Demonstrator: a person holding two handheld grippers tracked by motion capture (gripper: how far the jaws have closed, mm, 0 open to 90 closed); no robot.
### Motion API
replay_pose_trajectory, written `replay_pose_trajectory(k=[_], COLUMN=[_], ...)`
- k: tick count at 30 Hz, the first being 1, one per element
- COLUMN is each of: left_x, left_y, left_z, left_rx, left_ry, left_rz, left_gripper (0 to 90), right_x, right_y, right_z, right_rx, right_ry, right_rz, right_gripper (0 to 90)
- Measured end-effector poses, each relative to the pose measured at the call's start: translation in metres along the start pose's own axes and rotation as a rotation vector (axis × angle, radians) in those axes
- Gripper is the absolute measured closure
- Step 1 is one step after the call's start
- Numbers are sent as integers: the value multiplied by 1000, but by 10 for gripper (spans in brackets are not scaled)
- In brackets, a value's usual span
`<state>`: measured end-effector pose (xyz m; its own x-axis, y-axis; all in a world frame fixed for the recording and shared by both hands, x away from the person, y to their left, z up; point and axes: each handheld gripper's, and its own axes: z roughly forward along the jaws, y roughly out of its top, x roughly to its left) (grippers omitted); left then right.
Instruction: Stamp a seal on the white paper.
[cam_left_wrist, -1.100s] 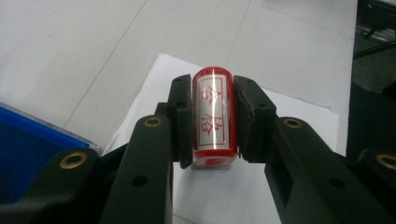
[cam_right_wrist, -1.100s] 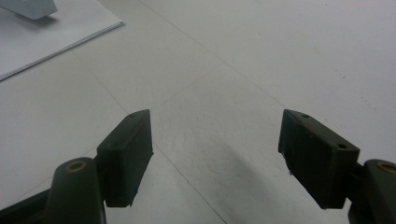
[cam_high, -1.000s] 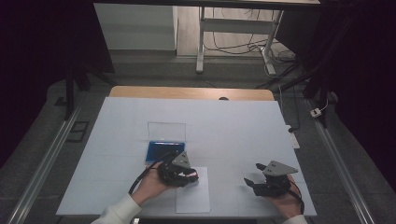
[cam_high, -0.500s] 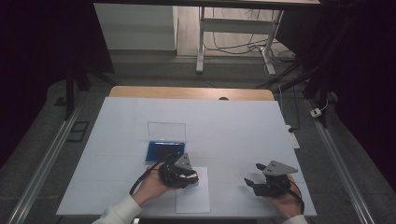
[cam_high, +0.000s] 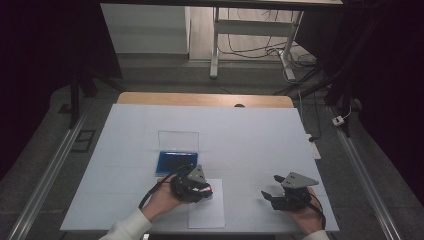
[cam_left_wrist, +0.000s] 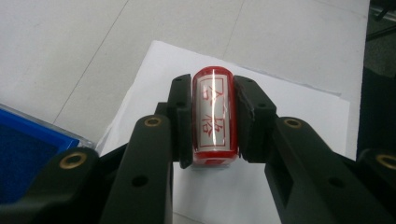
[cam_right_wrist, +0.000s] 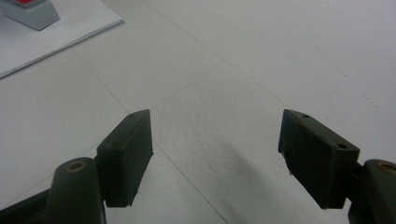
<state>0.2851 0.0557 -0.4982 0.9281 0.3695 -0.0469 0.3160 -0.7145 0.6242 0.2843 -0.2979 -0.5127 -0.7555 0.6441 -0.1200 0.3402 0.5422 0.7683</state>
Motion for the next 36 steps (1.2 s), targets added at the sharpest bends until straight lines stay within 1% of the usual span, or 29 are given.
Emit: replay_pose_trajectory(k=[5,10,22,30,36], left_x=[-1,-3,-5,-3,-4], left_y=[1,2,3,2,2], left_z=[0,1,5,5,5], left_rx=[8,17,49,45,47], left_ry=[9,16,29,20,26], left_rz=[7,2,7,7,12], left_gripper=[698,700,704,705,705], right_x=[0,0,0,1,1], right_y=[0,0,0,1,1], right_z=[0,0,0,-1,-1], right_rx=[-1,0,1,1,1], right_ry=[2,-1,1,-1,-3], right_rz=[2,-1,-2,-5,-4], right_gripper=[258,258,259,259,259])
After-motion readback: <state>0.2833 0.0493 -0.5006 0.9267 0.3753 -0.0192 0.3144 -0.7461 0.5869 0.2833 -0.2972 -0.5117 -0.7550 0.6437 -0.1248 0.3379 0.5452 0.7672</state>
